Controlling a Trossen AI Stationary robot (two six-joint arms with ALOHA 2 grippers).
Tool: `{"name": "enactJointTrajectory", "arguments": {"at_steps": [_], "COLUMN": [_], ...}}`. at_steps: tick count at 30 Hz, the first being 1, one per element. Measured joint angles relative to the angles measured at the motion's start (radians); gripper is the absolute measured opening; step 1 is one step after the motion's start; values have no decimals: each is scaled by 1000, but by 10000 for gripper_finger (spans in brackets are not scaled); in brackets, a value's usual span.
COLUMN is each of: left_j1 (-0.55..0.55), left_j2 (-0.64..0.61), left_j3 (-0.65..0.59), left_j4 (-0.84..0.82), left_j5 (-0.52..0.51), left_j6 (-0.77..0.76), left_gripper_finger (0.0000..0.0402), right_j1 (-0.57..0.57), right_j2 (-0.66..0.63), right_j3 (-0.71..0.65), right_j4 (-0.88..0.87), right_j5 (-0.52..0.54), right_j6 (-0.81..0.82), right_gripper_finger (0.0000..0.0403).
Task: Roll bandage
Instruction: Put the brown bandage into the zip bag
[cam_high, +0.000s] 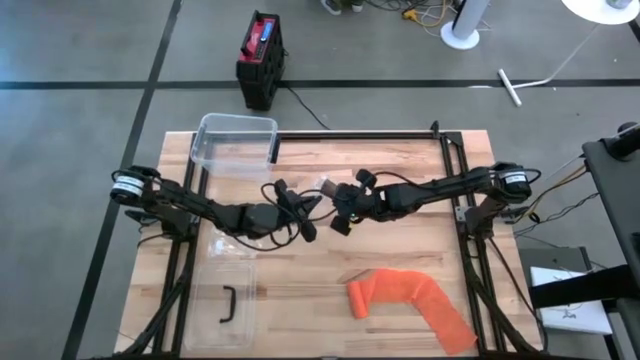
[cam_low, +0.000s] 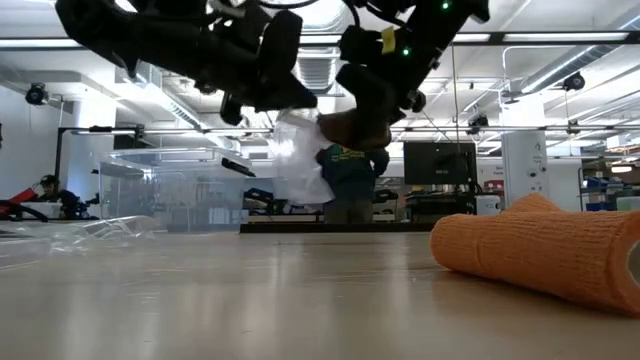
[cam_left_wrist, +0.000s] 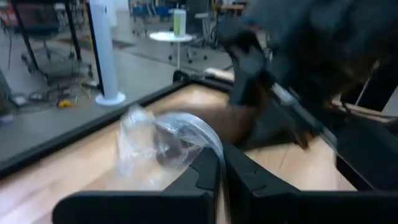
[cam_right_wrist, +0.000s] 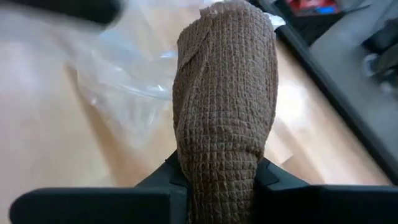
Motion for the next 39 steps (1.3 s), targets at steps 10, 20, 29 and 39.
{"name": "enactJointTrajectory", "arguments": {"at_steps": [10,20,29,39], "left_j1": [-3,-13,-5,-5], "left_j2": [3,3,4,-21], "left_j3": [0,35,239,296], "left_j4": [-71,-163,-673,-672], "left_j5": [-13,89,257,202], "left_j6": [32,203,109,11], "left_gripper_finger": [0,0,0,0], "right_j1": [34,-7,18,44], "right_j2": [-8,42,63,65], "right_j3": [30,119,193,210], "right_j4": [-9,-130,-190,-212], "right_j5": [-149,-394,-135,38], "right_j6": [-111,-222,-699,-897], "right_gripper_finger": [58,54,54,56]}}
